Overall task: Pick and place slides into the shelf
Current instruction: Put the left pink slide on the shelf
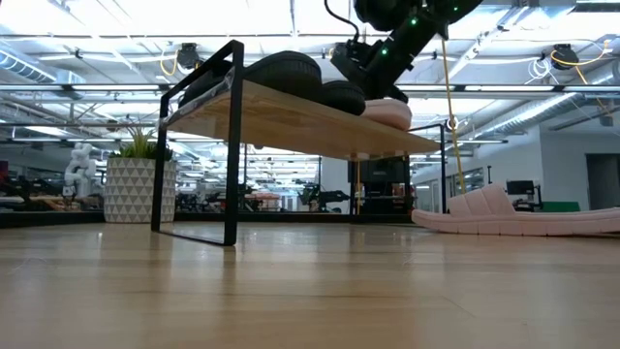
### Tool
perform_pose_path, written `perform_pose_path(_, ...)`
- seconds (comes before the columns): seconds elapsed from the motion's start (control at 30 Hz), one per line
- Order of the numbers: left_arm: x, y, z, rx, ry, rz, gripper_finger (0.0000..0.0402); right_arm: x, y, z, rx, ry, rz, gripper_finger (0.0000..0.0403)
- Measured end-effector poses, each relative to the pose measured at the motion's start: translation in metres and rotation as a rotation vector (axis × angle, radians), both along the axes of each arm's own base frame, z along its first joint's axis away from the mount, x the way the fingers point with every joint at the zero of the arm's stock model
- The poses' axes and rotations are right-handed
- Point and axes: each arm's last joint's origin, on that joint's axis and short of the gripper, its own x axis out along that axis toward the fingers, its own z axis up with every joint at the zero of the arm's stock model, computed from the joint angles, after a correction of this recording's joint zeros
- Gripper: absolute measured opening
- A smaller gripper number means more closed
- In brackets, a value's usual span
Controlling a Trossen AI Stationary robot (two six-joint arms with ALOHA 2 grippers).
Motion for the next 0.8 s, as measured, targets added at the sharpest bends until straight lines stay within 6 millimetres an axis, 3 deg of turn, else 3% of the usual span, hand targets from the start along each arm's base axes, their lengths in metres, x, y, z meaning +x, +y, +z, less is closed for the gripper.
perform_pose_path(0.4, 0.0, 0.0, 0.0, 0.005, 0.01, -0.004, 0.0113, 0.008, -0.001, -0.012, 0.022, 0.015, -0.02, 0.0001)
perform_pose_path(0.8, 0.002, 0.0, 0.002, 0.012, 0.004, -0.014, 0.0113, 0.011, -0.004, 0.015, -0.071, 0.028, -0.005, 0.0001)
